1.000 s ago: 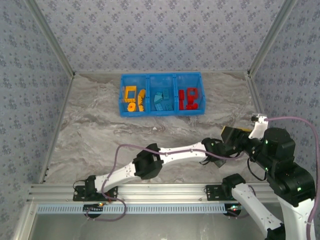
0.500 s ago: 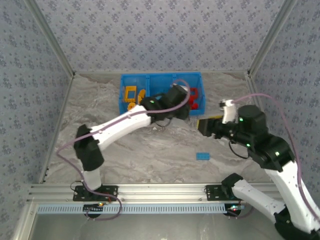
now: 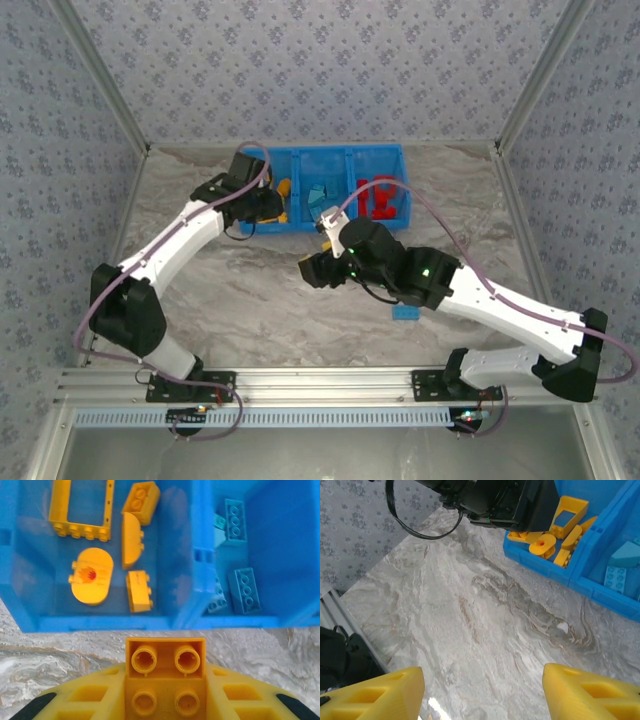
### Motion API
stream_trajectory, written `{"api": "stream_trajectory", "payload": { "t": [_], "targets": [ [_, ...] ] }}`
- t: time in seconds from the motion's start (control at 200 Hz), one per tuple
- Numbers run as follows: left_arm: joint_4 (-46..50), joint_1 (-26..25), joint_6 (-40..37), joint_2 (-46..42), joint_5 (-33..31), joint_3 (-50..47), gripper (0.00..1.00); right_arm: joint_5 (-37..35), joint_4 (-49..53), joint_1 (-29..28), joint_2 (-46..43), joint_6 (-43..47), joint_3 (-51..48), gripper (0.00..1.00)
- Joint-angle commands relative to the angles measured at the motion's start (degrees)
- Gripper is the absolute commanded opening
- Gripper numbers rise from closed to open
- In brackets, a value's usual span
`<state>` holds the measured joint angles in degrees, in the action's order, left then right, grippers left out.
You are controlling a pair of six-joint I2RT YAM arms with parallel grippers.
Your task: Sort the legos into containers by color
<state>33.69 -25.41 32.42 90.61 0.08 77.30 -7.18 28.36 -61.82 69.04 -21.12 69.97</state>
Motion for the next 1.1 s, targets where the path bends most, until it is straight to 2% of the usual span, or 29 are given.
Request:
{"api": "stream_trajectory", "payload": {
  "t": [0.0, 0.215, 0.36, 0.7, 0.884, 1.094],
  "targets": [
    [-3.0, 4.2, -1.0, 5.8, 5.3, 1.1, 0.36, -3.4, -5.0, -0.3, 0.7, 0.0, -0.3, 0.67],
    [-2.3, 5.9, -1.6, 17.5, 6.7, 9.6, 0.38, -3.3, -5.6, 0.4, 0.8, -1.2, -1.2, 0.67],
    [-2.4, 5.9, -0.7, 21.7, 5.3, 11.9, 0.39, -3.2, -6.2, 0.7, 0.3, -1.9, -4.1, 0.67],
    [-1.7, 5.5, -1.0, 26.7, 5.0, 14.6, 0.46, -3.1, -5.6, 1.4, -0.9, -3.0, -5.6, 0.67],
    [-1.4, 4.7, -1.3, 23.9, 1.5, 13.5, 0.48, -3.1, -5.8, 1.8, -0.9, -3.7, -6.4, 0.68],
    [1.8, 4.2, -3.4, 24.5, -1.3, 15.6, 0.39, -2.2, -5.9, 2.4, 0.4, -4.0, -5.7, 0.68]
  ]
}}
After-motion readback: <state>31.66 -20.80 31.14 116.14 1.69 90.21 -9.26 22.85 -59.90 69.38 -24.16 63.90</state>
